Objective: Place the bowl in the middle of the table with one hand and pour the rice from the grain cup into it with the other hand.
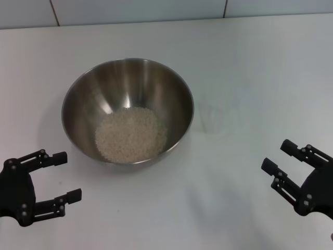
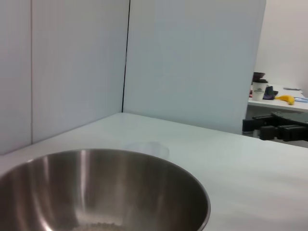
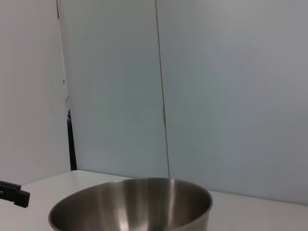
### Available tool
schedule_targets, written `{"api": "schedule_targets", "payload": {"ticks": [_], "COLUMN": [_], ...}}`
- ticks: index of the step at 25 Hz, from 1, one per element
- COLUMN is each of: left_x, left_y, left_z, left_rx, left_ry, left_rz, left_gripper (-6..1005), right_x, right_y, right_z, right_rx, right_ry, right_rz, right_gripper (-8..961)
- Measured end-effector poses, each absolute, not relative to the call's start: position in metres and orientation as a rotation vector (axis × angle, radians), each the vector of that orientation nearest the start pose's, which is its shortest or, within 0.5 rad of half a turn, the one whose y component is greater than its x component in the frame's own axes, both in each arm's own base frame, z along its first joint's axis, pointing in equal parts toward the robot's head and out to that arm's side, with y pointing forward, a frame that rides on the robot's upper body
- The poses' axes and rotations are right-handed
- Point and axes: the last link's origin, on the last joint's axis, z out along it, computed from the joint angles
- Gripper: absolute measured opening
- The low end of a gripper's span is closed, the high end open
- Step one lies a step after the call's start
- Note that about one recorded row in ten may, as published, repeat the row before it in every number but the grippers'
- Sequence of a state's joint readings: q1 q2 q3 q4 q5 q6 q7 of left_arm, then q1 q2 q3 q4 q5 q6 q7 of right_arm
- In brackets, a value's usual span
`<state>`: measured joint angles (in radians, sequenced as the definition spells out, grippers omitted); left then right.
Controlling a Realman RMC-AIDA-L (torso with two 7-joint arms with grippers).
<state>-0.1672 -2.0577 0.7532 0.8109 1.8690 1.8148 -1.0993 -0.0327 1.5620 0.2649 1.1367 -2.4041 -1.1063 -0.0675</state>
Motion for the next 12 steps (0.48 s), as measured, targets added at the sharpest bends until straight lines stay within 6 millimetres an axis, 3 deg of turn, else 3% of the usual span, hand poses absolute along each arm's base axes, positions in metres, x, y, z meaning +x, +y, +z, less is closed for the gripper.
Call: {"api": "schedule_targets", "payload": {"ticks": [12], "left_x": [-0.3212], "left_y": [0.2172], "left_z": [0.0345], "left_rx": [-2.7], "left_ry": [-0.414], "left_rz": [-0.752], "left_gripper": [811], "right_x": [0.2909], "right_y": [0.1434], "right_z": [-0.0167], "right_rx": [-2.209], "right_ry": [0.54], "right_rz": [0.772], "right_gripper": [517]}}
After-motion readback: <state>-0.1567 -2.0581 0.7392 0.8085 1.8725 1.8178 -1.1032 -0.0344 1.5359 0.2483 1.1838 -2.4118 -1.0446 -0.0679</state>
